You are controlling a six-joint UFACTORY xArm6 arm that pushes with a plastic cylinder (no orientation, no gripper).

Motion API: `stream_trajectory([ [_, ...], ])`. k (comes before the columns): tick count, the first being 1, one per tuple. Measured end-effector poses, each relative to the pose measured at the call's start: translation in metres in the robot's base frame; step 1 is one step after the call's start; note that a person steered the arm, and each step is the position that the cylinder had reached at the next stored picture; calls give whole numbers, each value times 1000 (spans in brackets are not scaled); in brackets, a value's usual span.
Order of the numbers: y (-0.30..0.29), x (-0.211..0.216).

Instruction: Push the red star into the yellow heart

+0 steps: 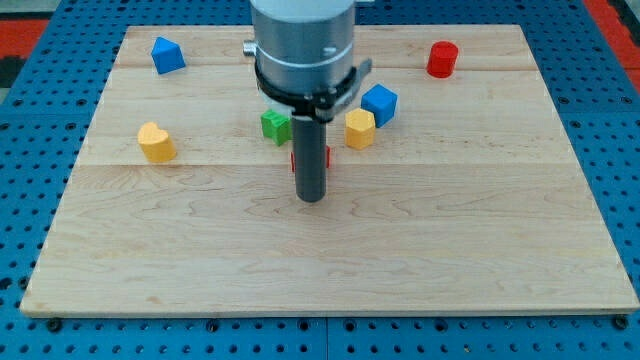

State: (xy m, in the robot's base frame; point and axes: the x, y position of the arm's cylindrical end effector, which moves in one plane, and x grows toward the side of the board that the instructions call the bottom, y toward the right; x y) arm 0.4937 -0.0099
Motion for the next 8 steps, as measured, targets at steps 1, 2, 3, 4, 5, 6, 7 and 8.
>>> stream_trajectory([
  [1, 55, -15],
  [2, 59, -53],
  [3, -27, -58],
  [4, -118, -55],
  [5, -120, -37],
  [6, -170, -29],
  [7, -237, -32],
  [8, -247, -41],
])
